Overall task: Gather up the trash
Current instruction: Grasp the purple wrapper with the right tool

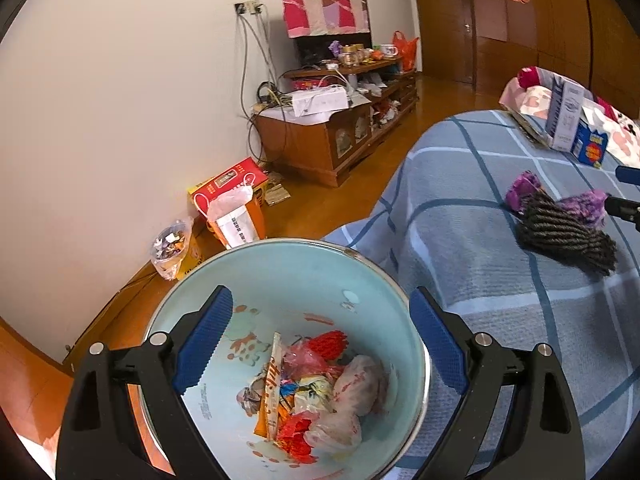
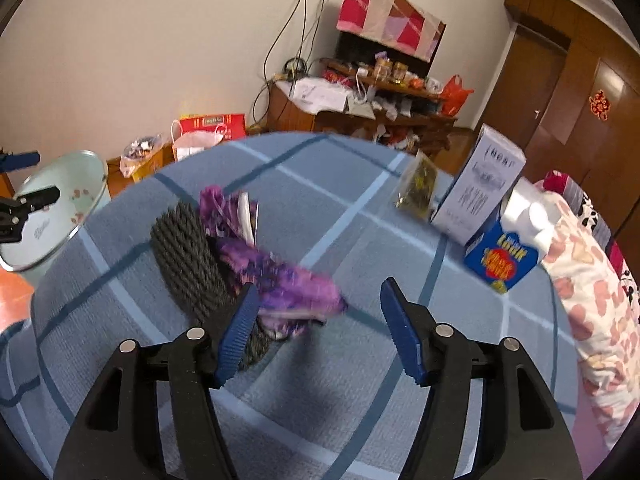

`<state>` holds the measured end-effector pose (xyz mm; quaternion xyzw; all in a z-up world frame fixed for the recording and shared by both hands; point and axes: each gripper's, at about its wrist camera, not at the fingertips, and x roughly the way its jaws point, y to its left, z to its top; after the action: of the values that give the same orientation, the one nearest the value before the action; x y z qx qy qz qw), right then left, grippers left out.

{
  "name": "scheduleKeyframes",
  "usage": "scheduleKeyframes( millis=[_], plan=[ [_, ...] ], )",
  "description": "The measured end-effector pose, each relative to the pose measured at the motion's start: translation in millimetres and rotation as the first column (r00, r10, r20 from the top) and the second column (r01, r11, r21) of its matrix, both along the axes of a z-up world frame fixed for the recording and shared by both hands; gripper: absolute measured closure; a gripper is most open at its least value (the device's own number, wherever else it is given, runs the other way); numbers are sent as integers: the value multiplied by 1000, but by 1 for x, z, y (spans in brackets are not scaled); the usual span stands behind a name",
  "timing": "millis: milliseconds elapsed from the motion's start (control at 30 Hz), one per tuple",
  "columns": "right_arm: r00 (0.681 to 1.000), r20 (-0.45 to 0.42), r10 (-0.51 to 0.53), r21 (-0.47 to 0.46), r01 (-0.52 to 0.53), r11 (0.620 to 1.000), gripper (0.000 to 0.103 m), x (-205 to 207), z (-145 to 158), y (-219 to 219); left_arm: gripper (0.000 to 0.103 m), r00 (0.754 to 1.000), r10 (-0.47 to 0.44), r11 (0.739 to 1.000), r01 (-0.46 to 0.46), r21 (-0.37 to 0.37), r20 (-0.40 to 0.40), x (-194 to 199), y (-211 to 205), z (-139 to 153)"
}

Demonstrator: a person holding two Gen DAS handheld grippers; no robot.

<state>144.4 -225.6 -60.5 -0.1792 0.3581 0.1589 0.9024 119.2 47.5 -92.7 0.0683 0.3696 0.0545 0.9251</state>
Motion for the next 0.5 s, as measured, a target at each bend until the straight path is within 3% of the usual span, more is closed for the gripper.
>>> scheduleKeyframes(
  millis=[67,200,367,500],
  plan=[
    [1000,-9,18,-4,-18,1000,38,6,-1,4,15,1000,4,1000,-4,3,8,1,1,2],
    [991,-115,70,-12,-72,997,39,23,-21,16,15,1000,7,1000,-7,8,9,2,4,1],
    [977,-199,82,72,-69,995,58,28,-29,8,15,1000,-6,1000,6,-1,-5,-1,3,-1],
    [981,-183,58,77,-44,996,62,14,-27,7,15,999,-38,999,38,-15,-4,-1,-10,3]
  ],
)
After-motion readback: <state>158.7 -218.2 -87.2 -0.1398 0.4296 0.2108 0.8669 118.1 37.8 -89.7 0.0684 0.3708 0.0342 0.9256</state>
